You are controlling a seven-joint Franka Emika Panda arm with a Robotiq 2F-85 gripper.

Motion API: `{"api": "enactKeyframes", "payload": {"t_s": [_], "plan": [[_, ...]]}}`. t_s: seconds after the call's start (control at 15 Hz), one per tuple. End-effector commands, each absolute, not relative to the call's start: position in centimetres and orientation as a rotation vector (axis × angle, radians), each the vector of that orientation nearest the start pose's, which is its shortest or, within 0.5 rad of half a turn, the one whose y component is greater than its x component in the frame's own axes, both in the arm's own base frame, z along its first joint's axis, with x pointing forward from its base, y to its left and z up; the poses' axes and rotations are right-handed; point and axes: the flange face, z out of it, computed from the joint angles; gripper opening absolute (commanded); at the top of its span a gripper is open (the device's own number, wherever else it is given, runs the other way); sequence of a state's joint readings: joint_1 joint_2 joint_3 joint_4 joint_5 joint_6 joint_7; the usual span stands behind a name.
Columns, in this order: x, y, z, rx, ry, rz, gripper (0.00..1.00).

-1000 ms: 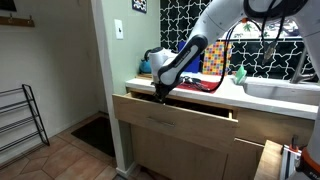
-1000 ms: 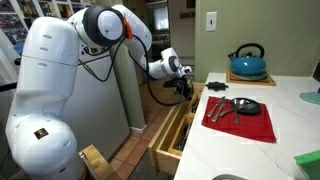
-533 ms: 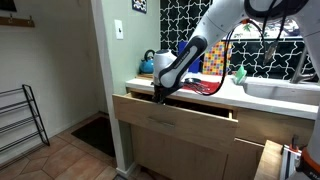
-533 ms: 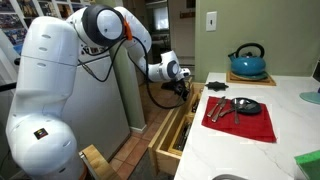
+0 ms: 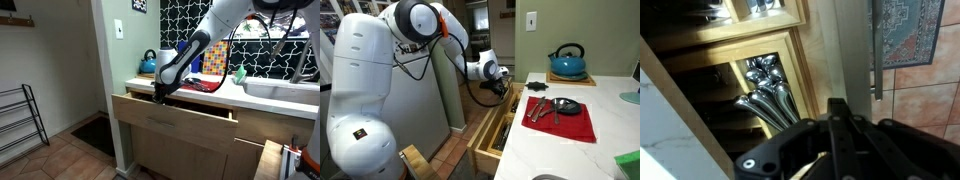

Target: Open the left drawer of the cabinet

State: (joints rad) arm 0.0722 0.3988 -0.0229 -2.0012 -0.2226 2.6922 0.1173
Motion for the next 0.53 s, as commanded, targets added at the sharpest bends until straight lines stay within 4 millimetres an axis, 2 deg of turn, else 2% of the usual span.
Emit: {"api": "enactKeyframes", "payload": {"t_s": [0.0, 0.47], "plan": [[61.5, 5.3, 29.1, -3.134, -0.343, -0.482, 0.00], [62.4, 8.3, 29.0, -2.921, -0.659, -0.465, 0.00]]}}
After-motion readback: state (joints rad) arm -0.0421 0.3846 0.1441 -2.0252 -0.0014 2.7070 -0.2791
